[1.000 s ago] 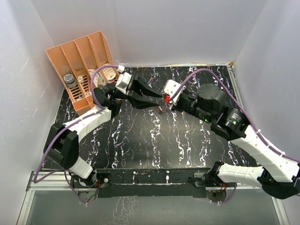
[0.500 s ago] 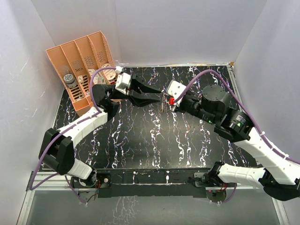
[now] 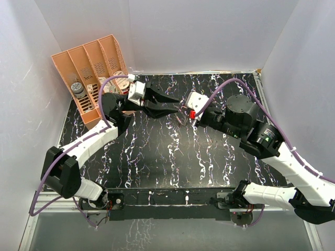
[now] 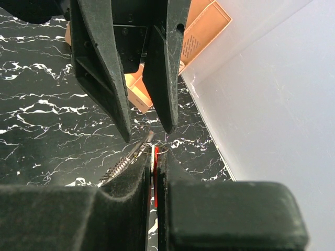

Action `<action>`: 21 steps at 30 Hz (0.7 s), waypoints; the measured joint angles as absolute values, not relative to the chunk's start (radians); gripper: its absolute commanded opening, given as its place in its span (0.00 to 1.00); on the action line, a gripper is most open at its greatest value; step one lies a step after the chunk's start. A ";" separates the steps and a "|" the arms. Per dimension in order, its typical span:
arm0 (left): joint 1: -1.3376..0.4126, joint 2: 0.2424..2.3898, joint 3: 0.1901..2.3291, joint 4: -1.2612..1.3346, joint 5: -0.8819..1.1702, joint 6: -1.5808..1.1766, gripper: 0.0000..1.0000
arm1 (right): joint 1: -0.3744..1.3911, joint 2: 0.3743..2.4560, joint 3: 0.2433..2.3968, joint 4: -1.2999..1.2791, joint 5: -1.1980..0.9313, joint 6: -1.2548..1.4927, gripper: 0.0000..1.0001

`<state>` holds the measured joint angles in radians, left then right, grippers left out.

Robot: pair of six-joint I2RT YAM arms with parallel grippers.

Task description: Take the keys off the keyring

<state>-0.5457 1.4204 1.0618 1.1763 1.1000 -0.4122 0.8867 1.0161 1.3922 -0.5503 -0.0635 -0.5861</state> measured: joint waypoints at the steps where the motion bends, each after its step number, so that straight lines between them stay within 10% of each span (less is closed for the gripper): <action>1: -0.546 1.425 1.062 1.183 1.104 -0.421 0.37 | 0.887 1.016 1.393 -0.550 -0.066 -0.586 0.00; 21: -0.553 1.518 1.086 1.362 1.188 -0.622 0.36 | 0.887 1.034 1.393 -0.550 -0.093 -0.587 0.00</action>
<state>-0.5526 1.5177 1.0859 1.3617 1.1881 -0.6220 0.8867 1.0336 1.3926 -0.5499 -0.0929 -0.5873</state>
